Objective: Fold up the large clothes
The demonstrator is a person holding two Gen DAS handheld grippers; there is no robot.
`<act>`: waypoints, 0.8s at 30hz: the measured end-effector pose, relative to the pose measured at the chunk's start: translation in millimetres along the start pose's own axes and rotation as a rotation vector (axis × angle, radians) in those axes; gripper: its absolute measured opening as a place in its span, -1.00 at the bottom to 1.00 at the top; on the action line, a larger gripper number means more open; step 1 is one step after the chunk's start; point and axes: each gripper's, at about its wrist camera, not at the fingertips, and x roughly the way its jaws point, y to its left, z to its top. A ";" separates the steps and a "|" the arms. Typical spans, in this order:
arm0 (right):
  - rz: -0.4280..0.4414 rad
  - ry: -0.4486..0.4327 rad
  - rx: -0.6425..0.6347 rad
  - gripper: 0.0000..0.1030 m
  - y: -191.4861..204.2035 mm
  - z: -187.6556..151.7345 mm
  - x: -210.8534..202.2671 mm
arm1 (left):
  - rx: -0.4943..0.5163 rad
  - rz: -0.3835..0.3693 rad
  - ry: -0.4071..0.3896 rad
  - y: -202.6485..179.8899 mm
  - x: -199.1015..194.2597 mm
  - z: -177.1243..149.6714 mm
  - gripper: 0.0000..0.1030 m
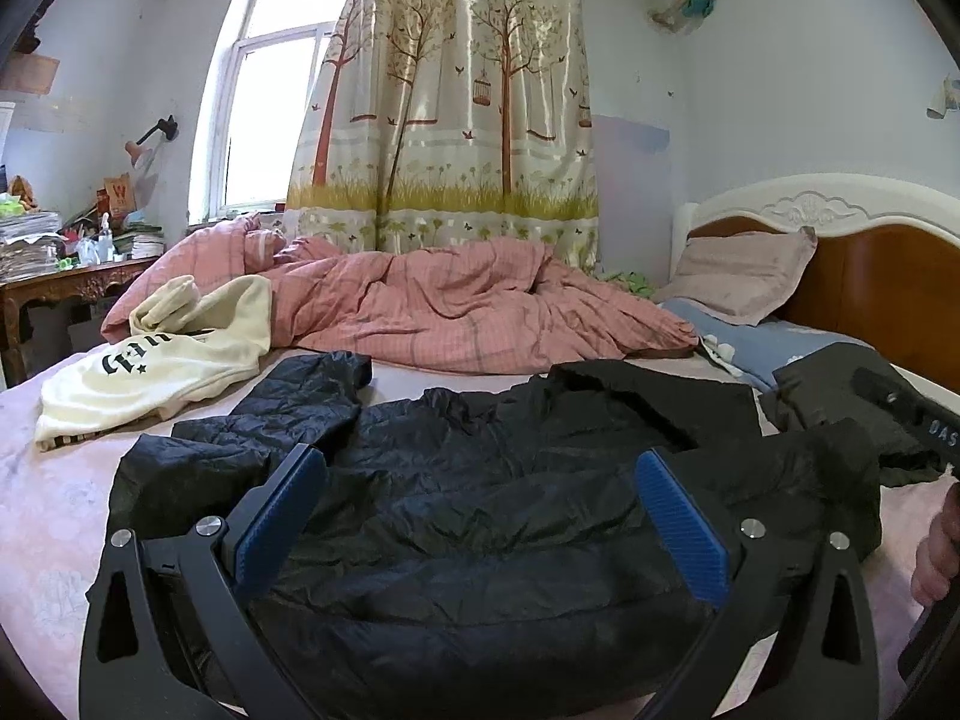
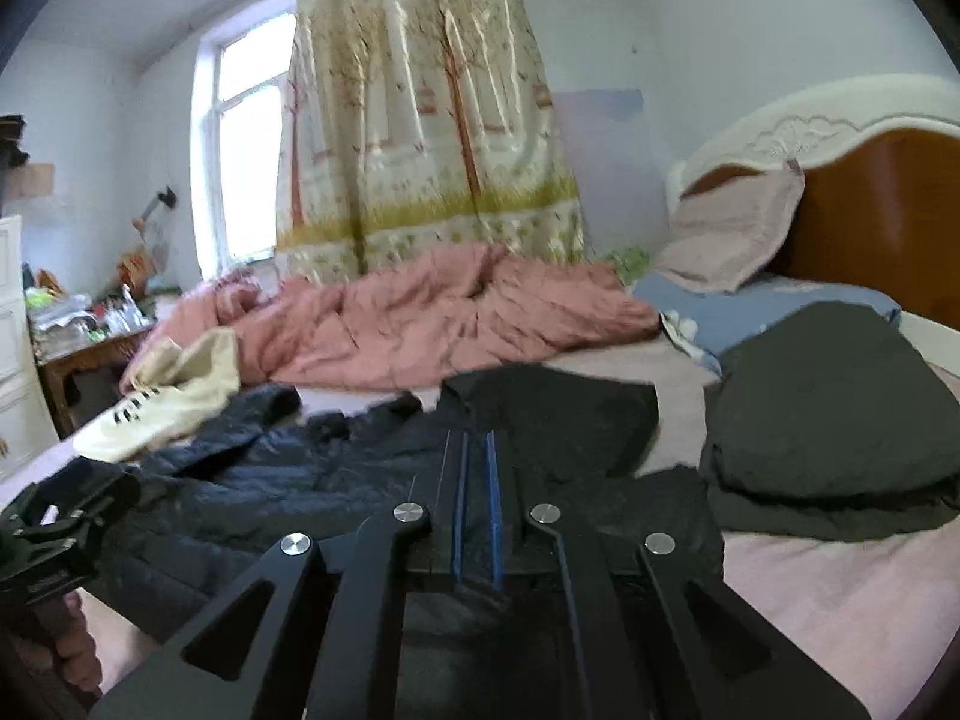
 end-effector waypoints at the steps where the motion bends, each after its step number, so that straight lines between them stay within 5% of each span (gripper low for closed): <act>1: 0.008 0.002 -0.022 -0.92 3.5 1.1 -2.4 | -0.001 0.002 -0.003 -0.4 0.2 0.4 0.99; 6: 0.047 0.086 0.078 -0.93 -6.5 -6.3 18.3 | 0.027 0.018 0.012 -4.1 7.4 -3.1 0.99; 9: -0.130 0.077 0.018 -0.90 -1.9 -6.6 22.5 | 0.020 -0.013 0.038 -4.4 14.4 -6.4 0.99; 13: -0.114 0.239 0.004 -0.90 -0.4 -15.7 43.4 | -0.032 -0.033 0.085 -4.3 25.3 -11.7 0.99; 17: -0.141 0.289 -0.030 -0.90 5.2 -25.4 50.6 | -0.040 -0.042 0.123 -6.8 32.4 -15.0 0.95; 23: -0.128 0.310 -0.051 -0.90 14.5 -35.3 52.5 | -0.052 -0.044 0.194 -7.8 43.8 -21.3 0.27; 24: -0.124 0.314 -0.055 -0.90 16.3 -36.9 53.1 | -0.057 -0.037 0.204 -7.2 45.3 -22.2 -0.08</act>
